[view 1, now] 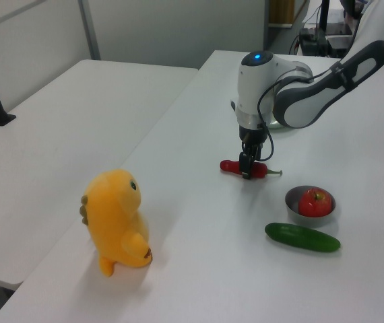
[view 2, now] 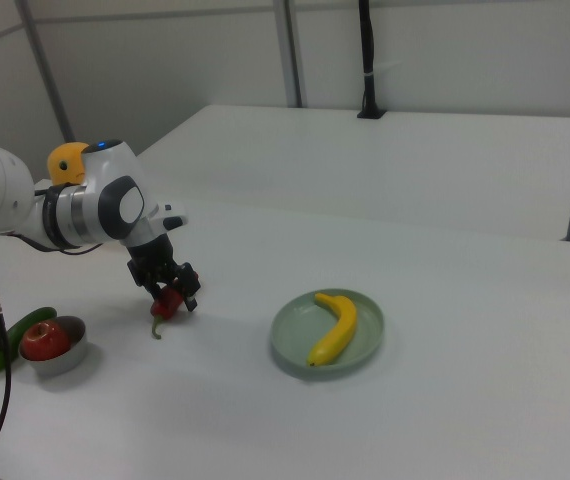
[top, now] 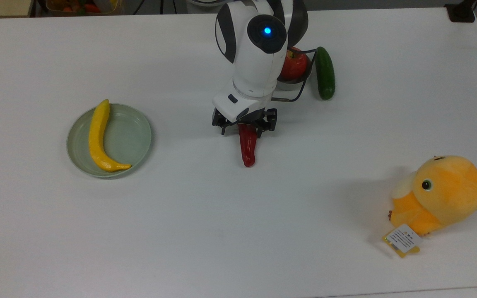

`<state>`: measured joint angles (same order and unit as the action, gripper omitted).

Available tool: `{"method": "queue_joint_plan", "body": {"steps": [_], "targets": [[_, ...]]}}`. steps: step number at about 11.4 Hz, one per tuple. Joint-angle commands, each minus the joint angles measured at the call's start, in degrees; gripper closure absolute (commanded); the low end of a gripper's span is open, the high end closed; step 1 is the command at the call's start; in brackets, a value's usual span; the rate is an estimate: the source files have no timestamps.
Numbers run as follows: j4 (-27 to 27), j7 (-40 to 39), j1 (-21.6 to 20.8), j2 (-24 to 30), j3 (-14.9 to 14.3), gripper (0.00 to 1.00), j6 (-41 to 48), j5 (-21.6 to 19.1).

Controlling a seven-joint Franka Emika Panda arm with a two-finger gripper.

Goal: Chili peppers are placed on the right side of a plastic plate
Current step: 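Close the gripper on the chili pepper's stem end and lift it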

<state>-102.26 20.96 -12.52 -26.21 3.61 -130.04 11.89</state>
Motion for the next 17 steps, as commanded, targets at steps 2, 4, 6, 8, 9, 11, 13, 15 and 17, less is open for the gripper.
{"method": "queue_joint_plan", "body": {"steps": [2,4,6,8,9,11,13,15,17], "targets": [[0.9,1.8,-0.6,-0.9,-0.1,1.00,-0.9,3.9],[0.9,2.1,-0.5,-0.9,-0.1,1.00,-1.5,3.8],[0.9,2.0,-0.6,-0.9,-0.1,1.00,-1.5,4.3],[1.0,1.9,-0.1,-0.8,-0.1,1.00,-1.6,4.4],[1.0,1.9,0.0,-0.7,-0.1,1.00,-1.6,4.3],[1.0,1.9,0.3,0.0,-0.1,1.00,-1.5,4.3],[0.8,1.6,0.7,1.3,-0.1,1.00,-1.5,4.2],[0.5,1.3,2.0,3.7,-0.1,1.00,-1.0,4.1],[0.5,-0.4,4.0,5.6,-0.1,1.00,-0.8,3.9]]}}
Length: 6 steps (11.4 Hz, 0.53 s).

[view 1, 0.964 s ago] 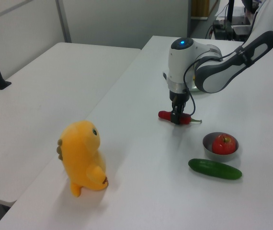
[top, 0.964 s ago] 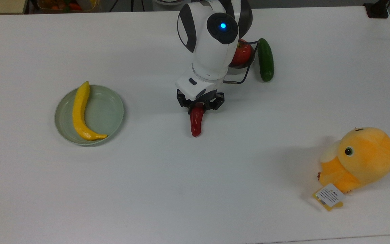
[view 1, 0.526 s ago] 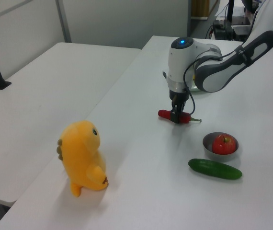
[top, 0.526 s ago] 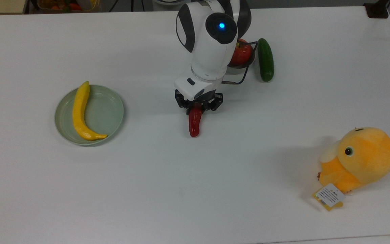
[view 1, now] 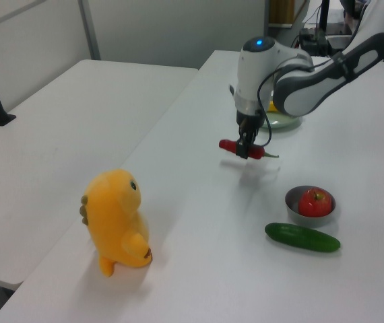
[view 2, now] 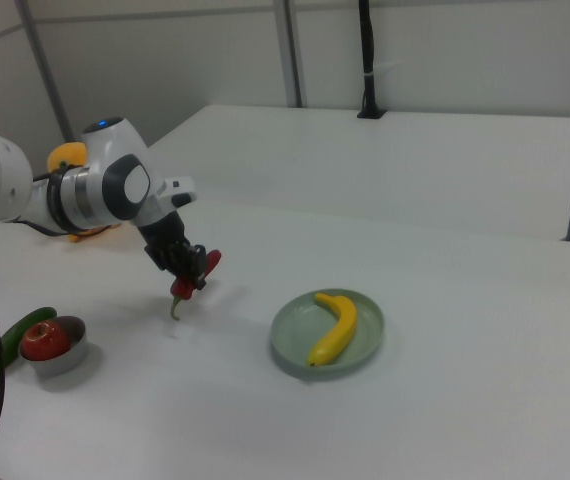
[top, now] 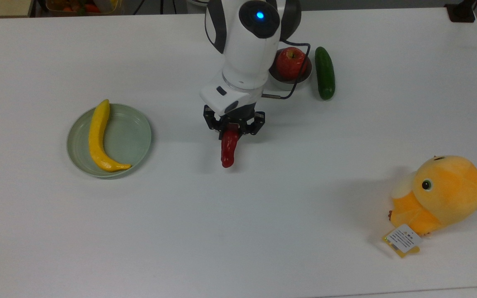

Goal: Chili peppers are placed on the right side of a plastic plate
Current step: 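Carry the chili pepper over the green plate past the banana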

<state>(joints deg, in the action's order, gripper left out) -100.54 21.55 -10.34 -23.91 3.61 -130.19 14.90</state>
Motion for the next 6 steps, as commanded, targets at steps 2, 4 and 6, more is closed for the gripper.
{"method": "queue_joint_plan", "body": {"steps": [2,4,6], "targets": [[-1.2,-3.2,3.7,4.3,-0.3,1.00,-0.6,0.4],[-1.1,-6.4,5.6,5.2,-0.6,1.00,-0.5,0.5],[-1.0,-11.0,7.5,5.7,-1.6,1.00,-0.5,0.6]]}}
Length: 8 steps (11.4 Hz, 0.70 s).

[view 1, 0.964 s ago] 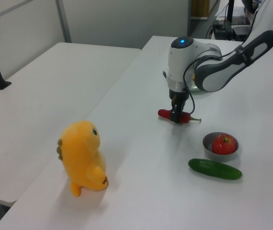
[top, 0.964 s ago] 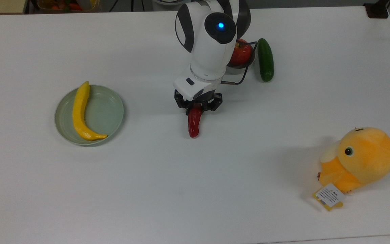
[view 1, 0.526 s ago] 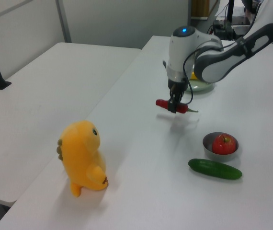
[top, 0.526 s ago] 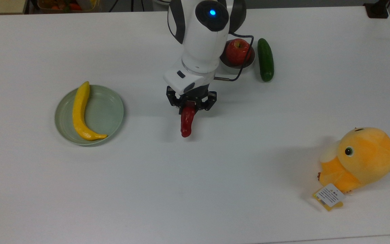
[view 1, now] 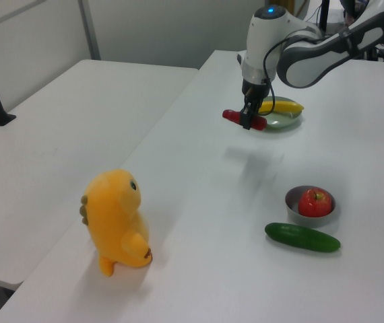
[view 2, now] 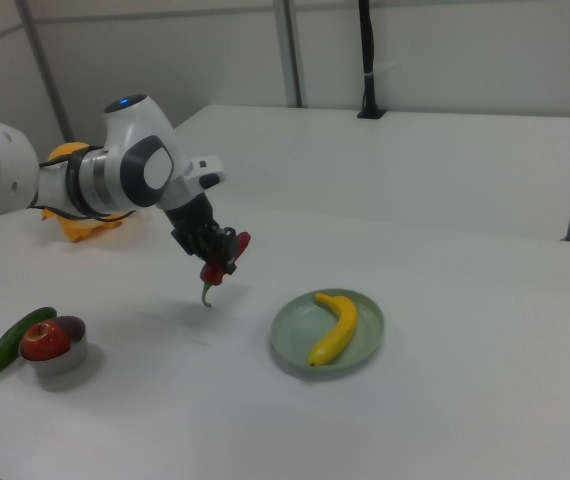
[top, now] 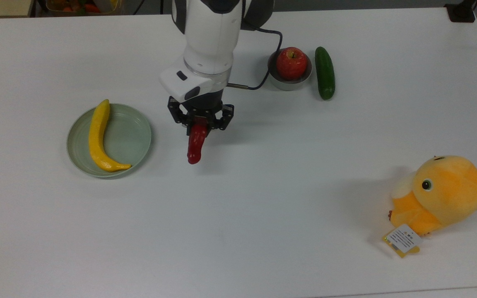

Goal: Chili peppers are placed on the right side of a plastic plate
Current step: 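Carry the chili pepper over the green plate past the banana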

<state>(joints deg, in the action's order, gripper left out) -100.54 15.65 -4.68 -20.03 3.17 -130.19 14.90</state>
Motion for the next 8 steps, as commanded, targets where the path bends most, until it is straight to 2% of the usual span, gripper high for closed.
{"method": "queue_joint_plan", "body": {"steps": [1,6,8], "targets": [[-0.7,-7.7,2.7,1.9,-2.3,1.00,-0.5,0.7],[-1.0,-21.7,7.5,2.4,-8.8,1.00,-0.7,0.4],[-0.9,-25.2,10.6,2.3,-9.1,1.00,-1.0,0.1]]}}
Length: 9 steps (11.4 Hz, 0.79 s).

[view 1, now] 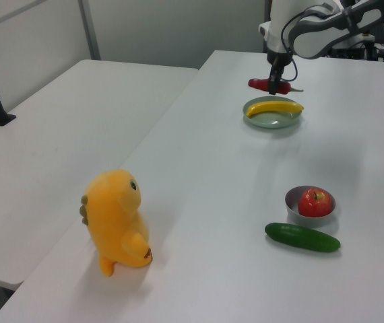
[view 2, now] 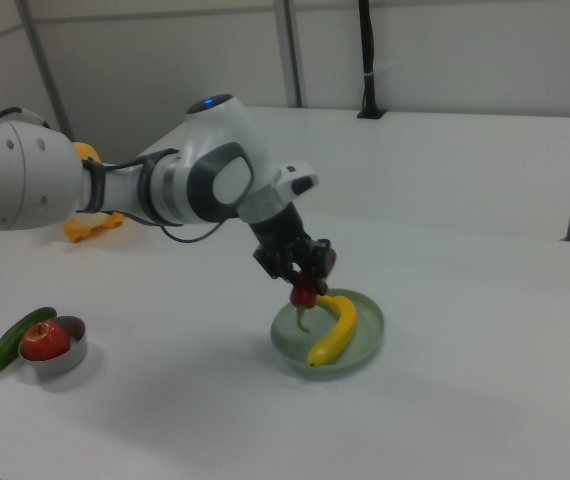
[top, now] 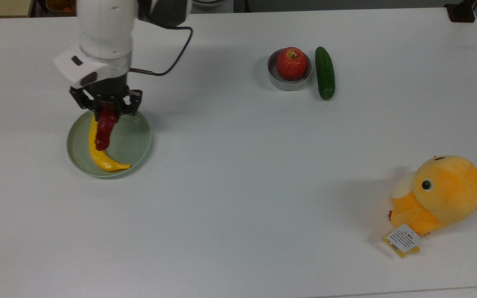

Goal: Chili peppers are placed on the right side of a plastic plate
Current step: 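Carry the chili pepper over the green plate past the banana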

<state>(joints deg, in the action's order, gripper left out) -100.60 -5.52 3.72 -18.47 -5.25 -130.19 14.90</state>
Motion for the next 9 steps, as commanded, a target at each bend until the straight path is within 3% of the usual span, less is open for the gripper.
{"method": "queue_joint_plan", "body": {"steps": [1,4,6,9], "targets": [[-0.7,-5.0,4.1,0.5,-0.8,1.00,-1.3,-1.1],[-0.6,-10.0,7.0,-0.9,-3.3,1.00,-3.1,-5.3],[2.5,-13.0,9.0,-5.1,-3.5,1.00,-3.6,-9.4],[3.0,-12.9,9.5,-8.9,-3.5,1.00,-11.6,-11.8]]}}
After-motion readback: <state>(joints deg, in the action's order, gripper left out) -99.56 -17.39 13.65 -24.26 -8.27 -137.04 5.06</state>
